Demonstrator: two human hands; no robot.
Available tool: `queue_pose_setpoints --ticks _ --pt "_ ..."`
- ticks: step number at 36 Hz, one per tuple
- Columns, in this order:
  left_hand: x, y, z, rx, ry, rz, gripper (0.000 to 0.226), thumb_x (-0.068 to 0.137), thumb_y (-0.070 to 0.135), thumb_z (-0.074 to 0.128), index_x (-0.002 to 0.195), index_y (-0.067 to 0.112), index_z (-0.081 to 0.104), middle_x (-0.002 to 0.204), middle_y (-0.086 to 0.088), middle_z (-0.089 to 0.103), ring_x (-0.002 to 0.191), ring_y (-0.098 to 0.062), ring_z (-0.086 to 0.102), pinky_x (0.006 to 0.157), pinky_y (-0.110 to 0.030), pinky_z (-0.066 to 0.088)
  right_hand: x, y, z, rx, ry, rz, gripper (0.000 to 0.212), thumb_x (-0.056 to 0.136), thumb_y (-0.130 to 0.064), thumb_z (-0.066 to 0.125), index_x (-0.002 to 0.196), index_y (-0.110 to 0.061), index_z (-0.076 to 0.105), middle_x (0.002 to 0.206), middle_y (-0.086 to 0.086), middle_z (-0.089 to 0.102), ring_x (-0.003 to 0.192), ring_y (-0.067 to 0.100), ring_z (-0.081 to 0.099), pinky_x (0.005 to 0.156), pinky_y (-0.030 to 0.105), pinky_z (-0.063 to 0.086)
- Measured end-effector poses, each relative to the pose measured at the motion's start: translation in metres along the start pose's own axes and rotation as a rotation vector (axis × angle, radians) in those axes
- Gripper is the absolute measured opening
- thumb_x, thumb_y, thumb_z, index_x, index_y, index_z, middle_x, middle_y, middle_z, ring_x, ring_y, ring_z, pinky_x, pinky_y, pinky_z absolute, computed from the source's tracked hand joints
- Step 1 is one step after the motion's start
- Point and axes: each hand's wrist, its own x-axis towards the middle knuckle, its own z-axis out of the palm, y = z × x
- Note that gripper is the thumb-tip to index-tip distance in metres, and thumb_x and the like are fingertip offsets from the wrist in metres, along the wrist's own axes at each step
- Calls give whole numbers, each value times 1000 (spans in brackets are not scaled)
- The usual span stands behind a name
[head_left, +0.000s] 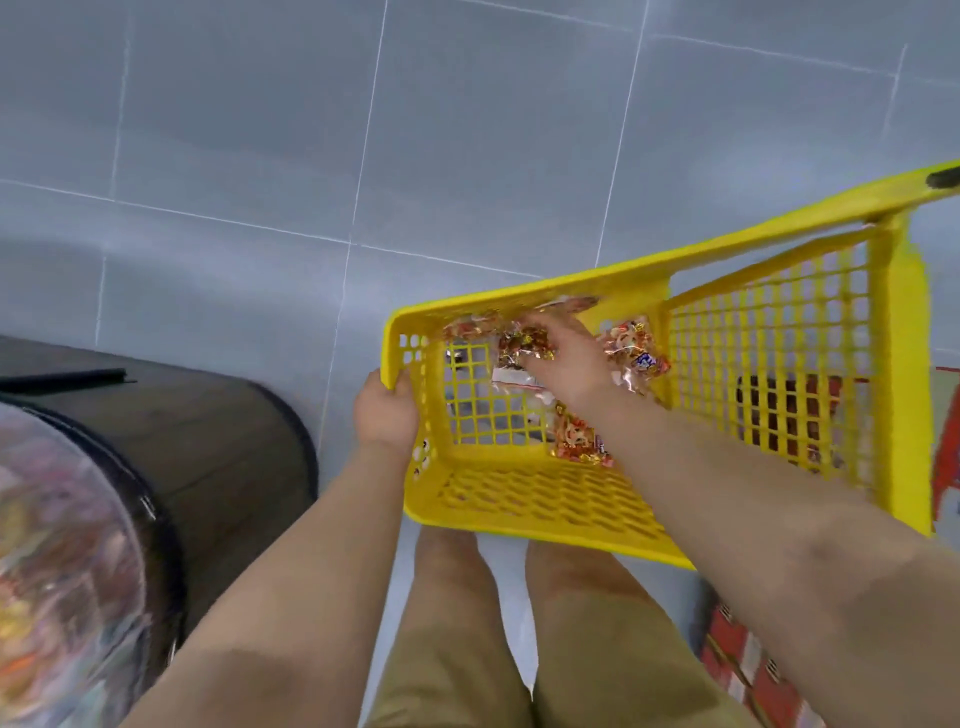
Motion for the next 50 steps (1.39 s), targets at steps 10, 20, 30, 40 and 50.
queue_pose_setpoints --ticks 10,20,30,40,50 --pt "2 -5 5 -57 78 43 26 99 24 49 102 2 62 98 -17 63 90 -30 57 71 -26 34 32 -20 62 -395 79 -81 42 90 -37 55 129 -21 53 123 13 43 118 31 41 85 36 41" --pt "-9 -2 -4 -176 8 62 25 96 27 54 113 10 58 110 -10 61 106 -29 57 95 -38 45 -29 -17 29 53 194 -334 25 86 -22 67 102 -3 69 97 6 58 95 11 49 84 13 35" --pt "-61 1 -21 -314 -299 398 56 75 28 80 123 30 51 125 5 60 119 0 53 99 -26 45 -78 1 11 788 -268 340 93 49 -61 72 107 10 57 107 20 66 91 24 64 81 41 56" --pt "-51 -3 -6 -338 -513 -7 18 92 6 60 97 23 55 102 -7 69 82 -11 70 66 -27 59 -15 20 36 540 -17 408 53 89 -57 46 132 -25 47 131 -5 51 118 17 49 82 26 42" --pt "-47 -5 -9 -47 -284 106 45 94 12 56 136 20 41 128 -4 59 114 -25 59 96 -42 50 52 42 71 205 199 609 76 74 -39 77 129 -5 36 126 15 53 119 34 49 92 39 45"
